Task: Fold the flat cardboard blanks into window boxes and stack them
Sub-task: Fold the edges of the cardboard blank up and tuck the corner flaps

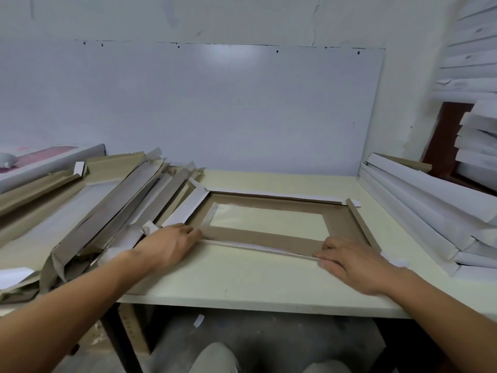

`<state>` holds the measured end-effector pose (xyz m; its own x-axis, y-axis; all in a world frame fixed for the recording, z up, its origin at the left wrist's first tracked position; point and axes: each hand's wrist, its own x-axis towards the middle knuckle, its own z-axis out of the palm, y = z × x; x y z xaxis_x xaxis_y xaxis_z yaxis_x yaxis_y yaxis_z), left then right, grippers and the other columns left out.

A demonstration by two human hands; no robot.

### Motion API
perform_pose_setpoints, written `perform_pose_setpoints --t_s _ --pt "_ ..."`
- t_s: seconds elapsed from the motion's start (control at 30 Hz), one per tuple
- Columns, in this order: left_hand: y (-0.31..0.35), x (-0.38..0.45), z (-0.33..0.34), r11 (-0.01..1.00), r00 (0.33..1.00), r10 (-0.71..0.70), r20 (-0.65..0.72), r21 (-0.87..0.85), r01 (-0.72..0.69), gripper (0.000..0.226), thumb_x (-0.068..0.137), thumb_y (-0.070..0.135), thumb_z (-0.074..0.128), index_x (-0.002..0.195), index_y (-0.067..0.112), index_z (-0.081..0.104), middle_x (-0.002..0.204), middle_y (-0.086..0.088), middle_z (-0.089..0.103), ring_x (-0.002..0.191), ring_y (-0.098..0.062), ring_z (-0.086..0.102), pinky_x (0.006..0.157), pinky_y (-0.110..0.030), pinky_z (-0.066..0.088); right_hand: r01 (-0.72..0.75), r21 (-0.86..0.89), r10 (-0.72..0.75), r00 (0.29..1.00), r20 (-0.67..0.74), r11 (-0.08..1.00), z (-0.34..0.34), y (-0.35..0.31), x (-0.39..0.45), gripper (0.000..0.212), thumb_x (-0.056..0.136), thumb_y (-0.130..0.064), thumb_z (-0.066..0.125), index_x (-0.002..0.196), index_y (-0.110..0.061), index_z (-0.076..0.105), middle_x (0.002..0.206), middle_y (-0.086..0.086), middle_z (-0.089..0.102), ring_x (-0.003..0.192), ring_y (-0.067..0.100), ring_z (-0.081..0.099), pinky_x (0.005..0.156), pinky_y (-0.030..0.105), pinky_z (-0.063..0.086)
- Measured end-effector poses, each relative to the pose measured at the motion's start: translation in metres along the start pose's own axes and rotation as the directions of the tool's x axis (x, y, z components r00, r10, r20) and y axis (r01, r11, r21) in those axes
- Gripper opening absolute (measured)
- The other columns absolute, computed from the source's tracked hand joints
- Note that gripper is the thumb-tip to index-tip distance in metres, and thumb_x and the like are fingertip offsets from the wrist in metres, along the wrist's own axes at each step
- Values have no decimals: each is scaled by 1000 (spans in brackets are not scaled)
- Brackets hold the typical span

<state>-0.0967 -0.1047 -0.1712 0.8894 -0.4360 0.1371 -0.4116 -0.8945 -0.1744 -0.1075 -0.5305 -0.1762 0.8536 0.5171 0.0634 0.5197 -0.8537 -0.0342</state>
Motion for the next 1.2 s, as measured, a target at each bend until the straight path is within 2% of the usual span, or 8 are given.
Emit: perform_pose_setpoints --t_s 0.1,0.23,0.47,0.73,0.83,0.9,1.0,1.2 --pt "9 13 -6 983 990 -140 12 -115 140 26 90 5 40 113 16 44 95 -8 63 82 -31 56 69 -38 44 -98 101 105 992 -63 990 3 -2 8 37 102 -46 30 80 -27 52 76 -9 53 76 17 53 72 37 47" --pt "35 26 4 985 983 -172 63 -18 174 35 90 10 40 125 13 38 106 -9 62 92 -33 59 77 -37 43 -220 -34 221 975 35 975 6 -13 20 36 104 -32 26 130 -41 49 110 -7 62 102 19 54 86 36 47" --pt "110 54 23 960 964 70 257 -279 5 63 100 56 8 156 30 -3 164 11 -9 148 -5 -14 119 -42 -10 -136 88 108 957 271 987 34 -91 61 69 94 -70 0 153 -39 -17 162 -15 -20 150 13 -20 119 57 -9" --pt "16 18 18 958 904 -186 386 -134 255 91 80 81 -9 153 27 -16 160 9 -21 145 -7 -22 120 -46 -13 -381 -2 365 885 290 925 24 21 -2 66 98 -62 0 153 -32 -19 161 -14 -24 148 7 -20 120 43 -11" --pt "7 10 16 957 899 -259 354 -34 289 90 84 78 -8 155 23 -13 163 6 -16 147 -13 -22 116 -54 -18 -333 -88 344 922 179 939 11 48 -34 62 102 -55 10 158 -29 11 165 -8 7 151 14 7 121 37 13" --pt "21 8 15 951 929 -295 226 -28 309 74 96 64 2 156 20 -5 165 2 -8 149 -16 -18 115 -58 -19 -261 -173 271 962 36 950 0 50 -49 53 98 -58 16 135 -38 48 132 -21 45 123 10 42 96 26 37" --pt "64 8 9 958 967 -247 65 -135 254 60 103 40 17 157 24 -4 165 2 -7 151 -17 -13 118 -59 -6 -229 -163 238 970 40 960 -16 36 -53 23 93 -60 32 85 -41 43 81 -16 50 76 5 48 60 23 33" --pt "156 -9 -12 930 999 37 -28 -365 -45 82 96 52 44 150 44 -17 161 8 -23 149 -20 -19 122 -49 9 -167 154 114 946 304 974 -33 -24 -31 29 97 -36 53 75 -17 47 73 -8 43 63 7 39 61 26 31"
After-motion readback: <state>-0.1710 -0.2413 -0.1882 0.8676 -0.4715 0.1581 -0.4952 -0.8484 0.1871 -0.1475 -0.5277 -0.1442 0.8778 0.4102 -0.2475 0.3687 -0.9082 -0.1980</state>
